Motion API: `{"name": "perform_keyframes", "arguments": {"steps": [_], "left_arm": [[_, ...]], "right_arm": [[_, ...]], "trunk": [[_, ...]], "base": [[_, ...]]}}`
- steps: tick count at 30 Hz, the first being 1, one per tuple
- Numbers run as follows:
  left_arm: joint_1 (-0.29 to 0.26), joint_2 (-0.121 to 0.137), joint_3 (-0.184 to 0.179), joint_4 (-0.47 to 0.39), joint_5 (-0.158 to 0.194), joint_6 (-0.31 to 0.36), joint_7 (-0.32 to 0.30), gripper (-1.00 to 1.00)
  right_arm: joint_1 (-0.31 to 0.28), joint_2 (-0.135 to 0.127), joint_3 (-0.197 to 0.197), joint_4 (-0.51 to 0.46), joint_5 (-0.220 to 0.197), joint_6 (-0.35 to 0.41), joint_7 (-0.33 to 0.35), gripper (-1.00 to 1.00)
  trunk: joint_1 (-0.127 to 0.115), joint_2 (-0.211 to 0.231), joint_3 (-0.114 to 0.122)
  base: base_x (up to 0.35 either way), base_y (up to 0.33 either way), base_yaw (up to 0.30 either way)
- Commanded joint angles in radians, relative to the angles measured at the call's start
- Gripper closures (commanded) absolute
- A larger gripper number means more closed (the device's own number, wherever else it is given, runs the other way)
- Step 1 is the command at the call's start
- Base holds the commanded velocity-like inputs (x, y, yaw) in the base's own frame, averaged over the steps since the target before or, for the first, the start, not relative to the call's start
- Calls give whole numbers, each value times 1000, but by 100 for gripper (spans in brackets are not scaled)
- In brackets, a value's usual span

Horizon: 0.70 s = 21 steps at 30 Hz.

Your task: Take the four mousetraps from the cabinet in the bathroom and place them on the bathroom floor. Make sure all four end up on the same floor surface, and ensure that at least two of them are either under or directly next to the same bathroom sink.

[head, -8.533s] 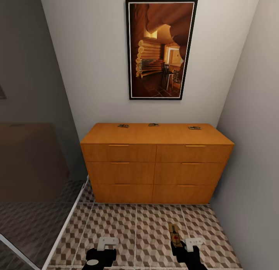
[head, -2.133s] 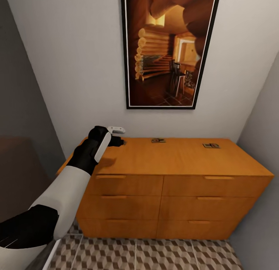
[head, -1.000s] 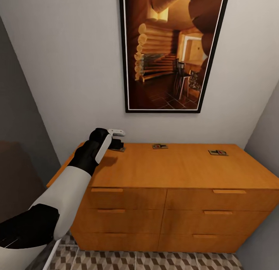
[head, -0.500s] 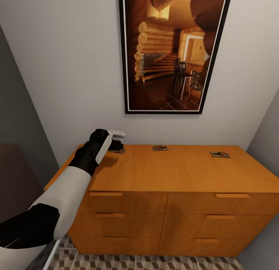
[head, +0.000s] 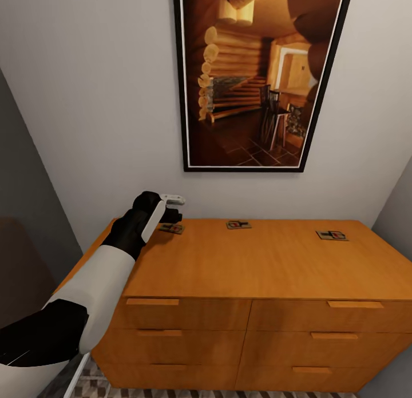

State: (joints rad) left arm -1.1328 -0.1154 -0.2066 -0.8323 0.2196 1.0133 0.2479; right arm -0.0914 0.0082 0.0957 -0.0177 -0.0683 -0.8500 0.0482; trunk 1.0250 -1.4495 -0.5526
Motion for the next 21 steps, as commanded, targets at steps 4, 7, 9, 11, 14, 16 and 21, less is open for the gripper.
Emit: {"name": "perform_keyframes", "arguments": {"steps": [4,7,9,11,14,16,21], "left_arm": [[-1,-1,-2,17,10,1,10,-100],[-1,-1,-2,22,10,1,11,-100],[-1,-1,-2,30,10,0,12,-100],[-1,-1,-2,37,9,-1,14,-100],[-1,-1,-1,42,9,-2,16,-100],[-1,-1,-1,44,9,-2,17,-100],[-1,-1,-1,45,9,-2,17,-100]], "right_arm": [[-1,0,5,1,-11,-3,9,100],[-1,0,5,1,-11,0,9,100],[-1,0,5,1,-11,20,8,100],[-1,0,6,1,-11,37,7,100],[-1,0,6,1,-11,45,7,100],[-1,0,6,1,-11,48,7,100],[-1,-1,6,1,-11,49,8,100]], "trunk": [[0,-1,-1],[0,-1,-1],[0,-1,-1],[0,-1,-1],[0,-1,-1],[0,-1,-1],[0,-1,-1]], "base": [[7,0,0],[2,0,0],[0,0,0],[0,0,0],[0,0,0],[0,0,0],[0,0,0]]}}
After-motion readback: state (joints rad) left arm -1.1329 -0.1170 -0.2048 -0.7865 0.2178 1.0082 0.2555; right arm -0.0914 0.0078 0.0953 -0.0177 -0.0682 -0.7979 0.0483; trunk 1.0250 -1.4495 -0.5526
